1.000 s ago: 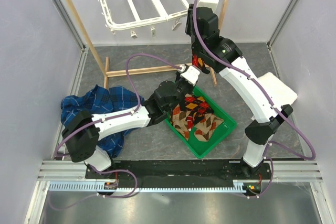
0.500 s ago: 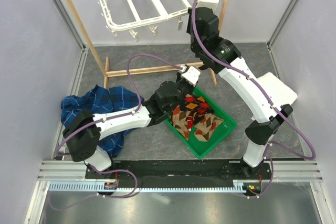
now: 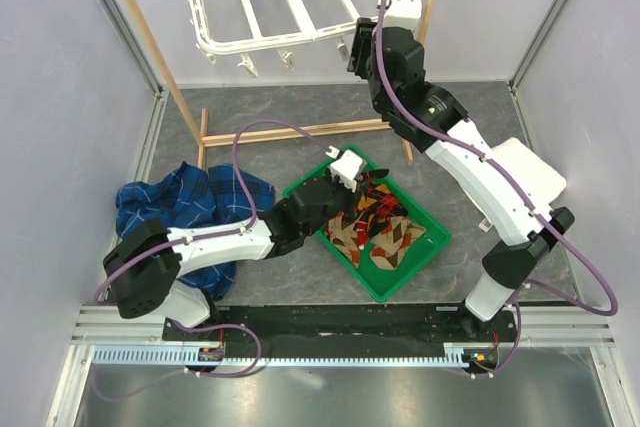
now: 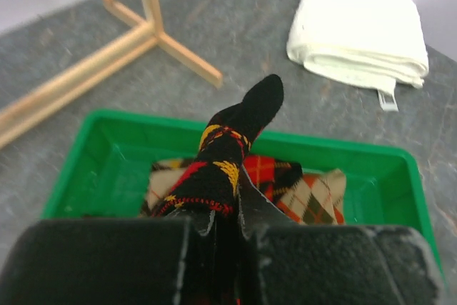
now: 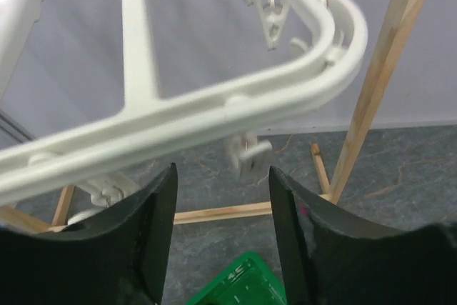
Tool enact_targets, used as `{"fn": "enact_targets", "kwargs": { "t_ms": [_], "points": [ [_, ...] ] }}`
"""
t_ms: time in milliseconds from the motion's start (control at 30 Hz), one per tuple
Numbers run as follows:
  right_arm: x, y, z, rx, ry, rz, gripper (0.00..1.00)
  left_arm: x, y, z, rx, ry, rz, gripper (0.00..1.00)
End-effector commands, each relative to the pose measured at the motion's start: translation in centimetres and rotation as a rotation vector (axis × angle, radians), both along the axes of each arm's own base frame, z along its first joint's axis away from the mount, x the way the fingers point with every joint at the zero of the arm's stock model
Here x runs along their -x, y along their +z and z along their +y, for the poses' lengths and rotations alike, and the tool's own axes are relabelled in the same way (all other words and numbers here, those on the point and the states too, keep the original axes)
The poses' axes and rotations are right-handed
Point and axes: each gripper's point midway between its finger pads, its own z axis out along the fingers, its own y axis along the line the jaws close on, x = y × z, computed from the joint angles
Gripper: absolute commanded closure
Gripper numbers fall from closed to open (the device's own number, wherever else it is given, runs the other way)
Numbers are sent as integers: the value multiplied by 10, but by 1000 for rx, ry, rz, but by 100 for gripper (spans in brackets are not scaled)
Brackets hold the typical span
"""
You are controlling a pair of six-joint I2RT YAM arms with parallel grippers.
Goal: Remove the socks clipped to the hanger
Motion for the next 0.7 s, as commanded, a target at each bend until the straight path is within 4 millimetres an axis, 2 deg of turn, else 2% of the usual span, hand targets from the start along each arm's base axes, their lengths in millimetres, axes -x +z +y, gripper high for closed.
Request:
{"fn": "enact_targets", "kwargs": {
  "t_ms": [0,33,100,133,200,267,300,367,400,433,467,500,533,567,667],
  "points": [
    [19,16,-5,-72,45,-39,34,20,-37,-6,36,-27,143,98],
    [21,15,-7,-74,48,-37,29,20,-43,-6,41,-25,157,97],
    [29,12,-7,-77,79,-30,6,23,-56,-12,46,-42,178,93],
    [33,12,-7,-94,88,-28,2,24,-62,-14,40,-51,194,92],
    [47,13,-14,-123,108,-22,2,26,-74,-17,41,-49,229,90],
    [63,8,-20,-162,135,-10,2,29,-94,-16,29,-31,280,85],
    [67,3,-24,-169,133,-2,2,30,-101,-15,29,-17,292,77],
    [83,-17,-30,-202,144,50,2,35,-118,-11,36,-7,335,68],
    [90,-30,-32,-199,153,90,2,37,-120,-13,42,-12,348,60],
    [95,-42,-33,-203,161,119,2,42,-123,-15,29,-38,365,58],
    [103,-60,-34,-203,175,157,2,43,-118,-18,34,-51,366,55],
    [107,-70,-38,-196,171,176,2,44,-115,-20,29,-63,370,36],
    [110,-78,-42,-188,163,185,2,48,-113,-19,8,-80,374,33],
    [116,-90,-54,-172,130,191,2,50,-98,-20,23,-93,353,31],
    [128,-108,-75,-123,92,194,2,56,-81,-13,13,-112,322,10]
  ]
}}
